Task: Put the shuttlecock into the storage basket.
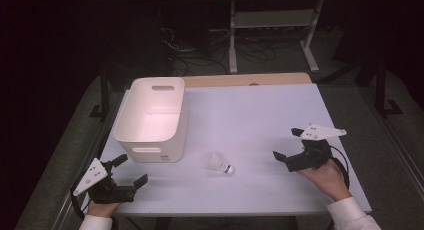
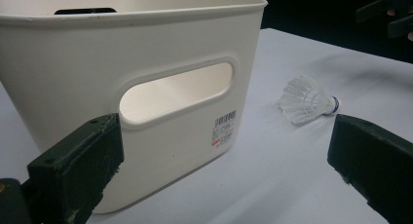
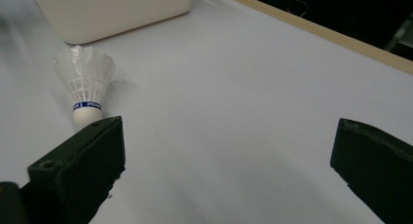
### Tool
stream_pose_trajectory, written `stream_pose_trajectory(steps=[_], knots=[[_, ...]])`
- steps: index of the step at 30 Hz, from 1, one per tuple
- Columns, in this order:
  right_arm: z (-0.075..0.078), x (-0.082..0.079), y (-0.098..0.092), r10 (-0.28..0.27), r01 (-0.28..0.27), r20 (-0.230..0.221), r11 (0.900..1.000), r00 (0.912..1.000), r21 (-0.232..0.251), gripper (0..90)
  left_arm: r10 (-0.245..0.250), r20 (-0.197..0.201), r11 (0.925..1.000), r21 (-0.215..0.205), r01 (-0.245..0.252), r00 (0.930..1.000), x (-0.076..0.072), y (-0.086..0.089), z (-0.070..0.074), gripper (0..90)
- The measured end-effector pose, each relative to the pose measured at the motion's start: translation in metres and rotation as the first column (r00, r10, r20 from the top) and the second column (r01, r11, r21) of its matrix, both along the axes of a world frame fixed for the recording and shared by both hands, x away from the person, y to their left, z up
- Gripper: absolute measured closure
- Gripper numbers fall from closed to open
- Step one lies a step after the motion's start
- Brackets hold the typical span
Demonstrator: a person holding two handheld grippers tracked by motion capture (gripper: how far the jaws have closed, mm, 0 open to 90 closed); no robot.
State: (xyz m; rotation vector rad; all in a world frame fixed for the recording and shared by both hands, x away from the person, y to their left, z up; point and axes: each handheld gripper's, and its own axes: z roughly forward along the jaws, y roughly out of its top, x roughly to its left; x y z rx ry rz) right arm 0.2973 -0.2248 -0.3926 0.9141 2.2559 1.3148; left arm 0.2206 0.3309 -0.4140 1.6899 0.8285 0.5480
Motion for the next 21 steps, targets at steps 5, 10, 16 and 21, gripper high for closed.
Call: stream_pose_trajectory(steps=[5,10,16,21], knots=[[0.002,0.001,0.011,0.032,-0.032,-0.003,0.999,0.9995,-0.034,0.0,-0.001,-0.001,1.0000,0.002,0.001,1.0000,0.000,0.000,0.000,0.0],[0.001,0.004,0.015,0.049,-0.050,-0.020,0.998,0.9986,-0.045,0.0,0.005,-0.003,1.0000,-0.007,-0.005,1.0000,0.000,-0.001,-0.001,0.0],[-0.001,0.006,0.019,0.064,-0.065,-0.037,0.997,0.9973,-0.046,0.0,0.006,-0.002,1.0000,-0.006,-0.006,1.0000,0.000,-0.001,0.000,0.0],[-0.002,0.005,0.023,0.075,-0.078,-0.052,0.995,0.9958,-0.061,0.0,0.004,-0.001,1.0000,-0.006,-0.004,1.0000,0.000,-0.001,0.000,0.0]])
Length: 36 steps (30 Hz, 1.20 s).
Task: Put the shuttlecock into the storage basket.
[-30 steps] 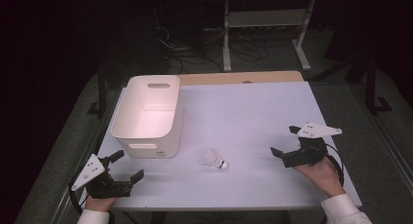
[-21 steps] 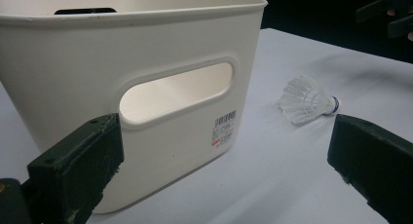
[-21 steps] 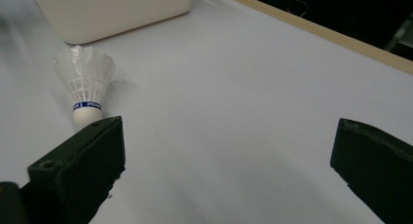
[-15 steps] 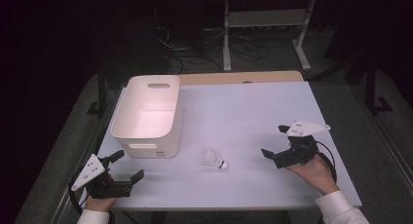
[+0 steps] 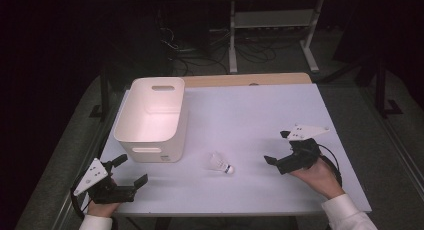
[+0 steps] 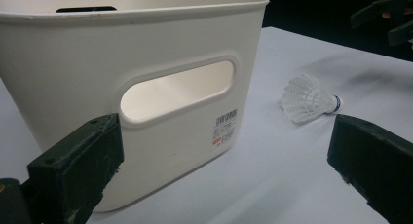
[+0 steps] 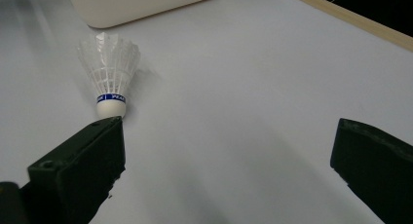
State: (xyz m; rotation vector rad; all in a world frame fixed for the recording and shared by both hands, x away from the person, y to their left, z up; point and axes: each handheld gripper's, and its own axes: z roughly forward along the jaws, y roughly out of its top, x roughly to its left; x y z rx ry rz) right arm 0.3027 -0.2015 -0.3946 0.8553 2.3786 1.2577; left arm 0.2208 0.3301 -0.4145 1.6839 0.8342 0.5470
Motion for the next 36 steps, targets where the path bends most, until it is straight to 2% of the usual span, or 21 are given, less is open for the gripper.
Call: stream_pose_trajectory(steps=[6,7,17,36], knots=[[0.000,0.001,0.011,0.031,-0.031,-0.003,0.999,0.9995,-0.013,0.0,-0.001,0.000,1.0000,0.001,0.001,1.0000,0.000,0.000,0.000,0.0],[0.000,0.001,0.013,0.032,-0.033,-0.014,0.999,0.9994,-0.009,0.0,-0.001,0.000,1.0000,0.001,0.001,1.0000,0.000,0.000,0.000,0.0],[-0.001,0.002,0.030,0.069,-0.069,-0.005,0.997,0.9976,-0.045,0.0,-0.006,0.003,1.0000,0.004,0.006,1.0000,0.000,0.000,0.000,0.0],[-0.004,0.003,0.062,0.136,-0.138,-0.046,0.988,0.9897,-0.066,0.0,-0.009,0.003,0.9999,0.004,0.009,1.0000,0.000,0.000,0.000,0.0]])
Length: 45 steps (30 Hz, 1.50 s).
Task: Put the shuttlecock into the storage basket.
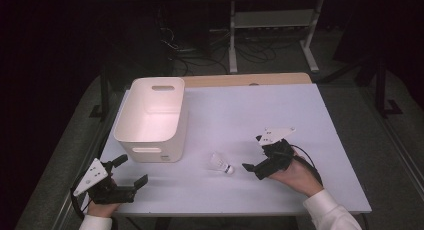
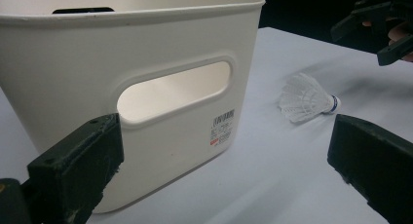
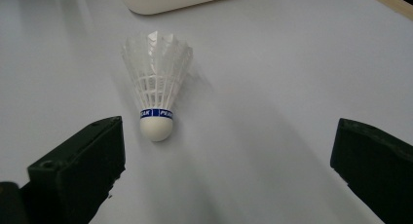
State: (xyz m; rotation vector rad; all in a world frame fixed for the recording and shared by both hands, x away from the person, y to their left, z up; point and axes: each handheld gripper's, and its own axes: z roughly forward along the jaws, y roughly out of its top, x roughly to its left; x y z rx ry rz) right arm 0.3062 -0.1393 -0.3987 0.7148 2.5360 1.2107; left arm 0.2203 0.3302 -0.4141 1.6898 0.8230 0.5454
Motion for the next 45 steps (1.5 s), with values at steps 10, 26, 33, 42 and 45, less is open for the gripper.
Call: stream_pose_trajectory(steps=[10,26,33,42,45], knots=[[-0.003,0.000,0.013,0.033,-0.034,-0.030,0.999,0.9990,-0.014,0.0,-0.001,0.001,1.0000,0.000,0.001,1.0000,0.000,0.000,0.000,0.0],[-0.010,0.003,0.035,0.085,-0.088,-0.046,0.994,0.9953,-0.067,0.0,-0.005,0.002,1.0000,0.003,0.005,1.0000,0.000,0.000,0.000,0.0],[-0.014,0.004,0.042,0.097,-0.102,-0.063,0.991,0.9933,-0.082,0.0,-0.006,0.003,1.0000,0.004,0.006,1.0000,0.000,0.000,0.000,0.0],[-0.019,0.004,0.051,0.111,-0.120,-0.086,0.987,0.9901,-0.106,0.0,-0.009,0.006,0.9999,0.005,0.009,0.9999,0.000,0.000,0.000,0.0],[-0.021,0.005,0.055,0.116,-0.127,-0.094,0.985,0.9887,-0.116,0.0,-0.009,0.007,1.0000,0.004,0.009,0.9999,0.000,0.000,0.000,0.0]])
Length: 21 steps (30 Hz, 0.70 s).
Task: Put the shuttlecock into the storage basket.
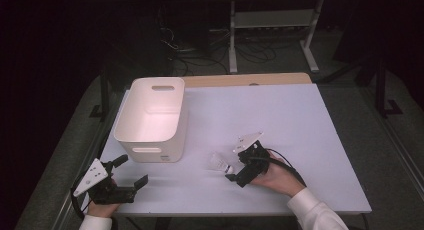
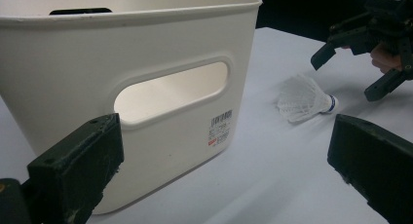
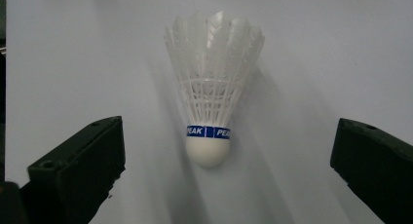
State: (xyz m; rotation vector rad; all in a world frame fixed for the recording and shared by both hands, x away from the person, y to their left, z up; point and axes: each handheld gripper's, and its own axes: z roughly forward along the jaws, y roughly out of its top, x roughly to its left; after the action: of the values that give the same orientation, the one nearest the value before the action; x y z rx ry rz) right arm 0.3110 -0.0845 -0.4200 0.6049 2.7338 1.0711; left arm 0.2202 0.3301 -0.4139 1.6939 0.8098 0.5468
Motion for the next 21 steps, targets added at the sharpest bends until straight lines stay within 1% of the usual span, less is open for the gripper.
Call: stream_pose_trajectory(steps=[3,4,6,7,8,9,10,11,12,13,14,15,16,17,19,21], knots=[[-0.003,0.001,0.003,0.007,-0.007,-0.006,1.000,1.0000,-0.010,0.0,0.000,0.000,1.0000,-0.002,0.000,1.0000,0.000,0.000,0.000,0.0],[-0.004,0.002,0.004,0.015,-0.015,0.004,1.000,0.9999,-0.020,0.0,0.000,-0.001,1.0000,0.000,0.000,1.0000,0.000,0.000,0.000,0.0],[-0.006,0.002,0.006,0.011,-0.011,-0.008,1.000,0.9999,-0.025,0.0,-0.001,0.000,1.0000,0.001,0.001,1.0000,0.000,0.000,0.000,0.0],[-0.007,0.002,0.009,0.005,-0.006,-0.031,1.000,0.9995,-0.026,0.0,-0.001,0.001,1.0000,-0.002,0.001,1.0000,0.000,0.000,0.000,0.0],[-0.007,0.002,0.009,0.005,-0.006,-0.031,1.000,0.9995,-0.026,0.0,-0.001,0.001,1.0000,-0.002,0.001,1.0000,0.000,0.000,0.000,0.0],[-0.008,0.002,0.011,0.005,-0.007,-0.048,0.999,0.9988,-0.032,3.0,-0.001,0.001,1.0000,-0.005,0.001,1.0000,0.000,0.000,0.000,0.0],[-0.009,0.003,0.011,0.013,-0.015,-0.040,0.999,0.9991,-0.042,5.2,-0.001,0.001,1.0000,-0.006,0.001,1.0000,0.000,0.000,0.000,0.0],[-0.009,0.003,0.011,0.013,-0.015,-0.040,0.999,0.9991,-0.042,5.2,-0.001,0.001,1.0000,-0.007,0.001,1.0000,0.000,0.000,0.000,0.0],[-0.011,0.004,0.012,0.014,-0.016,-0.048,0.999,0.9988,-0.046,8.2,-0.001,0.001,1.0000,-0.005,0.001,1.0000,0.000,0.000,0.000,0.0],[-0.011,0.004,0.012,0.014,-0.016,-0.048,0.999,0.9988,-0.046,8.2,-0.001,0.001,1.0000,-0.006,0.001,1.0000,0.000,0.000,0.000,0.0],[-0.012,0.005,0.013,0.012,-0.015,-0.066,0.999,0.9977,-0.047,14.2,-0.002,0.001,1.0000,-0.007,0.002,1.0000,0.000,0.000,0.000,0.0],[-0.012,0.005,0.013,0.012,-0.015,-0.066,0.999,0.9977,-0.047,14.2,-0.002,0.001,1.0000,-0.007,0.002,1.0000,0.000,0.000,0.000,0.0],[-0.014,0.006,0.012,0.024,-0.027,-0.066,0.999,0.9975,-0.045,15.4,-0.003,0.001,1.0000,-0.006,0.003,1.0000,0.000,0.000,0.000,0.0],[-0.014,0.005,0.013,-0.007,0.003,-0.090,0.999,0.9959,-0.053,20.2,-0.003,0.002,1.0000,-0.006,0.003,1.0000,0.000,0.000,0.000,0.0],[-0.014,0.006,0.013,0.001,-0.006,-0.080,0.998,0.9968,-0.057,26.7,-0.003,0.002,1.0000,-0.005,0.003,1.0000,0.000,0.000,0.000,0.0],[-0.014,0.006,0.013,-0.005,0.001,-0.078,0.998,0.9970,-0.060,28.5,-0.003,0.002,1.0000,-0.005,0.003,1.0000,0.000,0.000,0.000,0.0]])
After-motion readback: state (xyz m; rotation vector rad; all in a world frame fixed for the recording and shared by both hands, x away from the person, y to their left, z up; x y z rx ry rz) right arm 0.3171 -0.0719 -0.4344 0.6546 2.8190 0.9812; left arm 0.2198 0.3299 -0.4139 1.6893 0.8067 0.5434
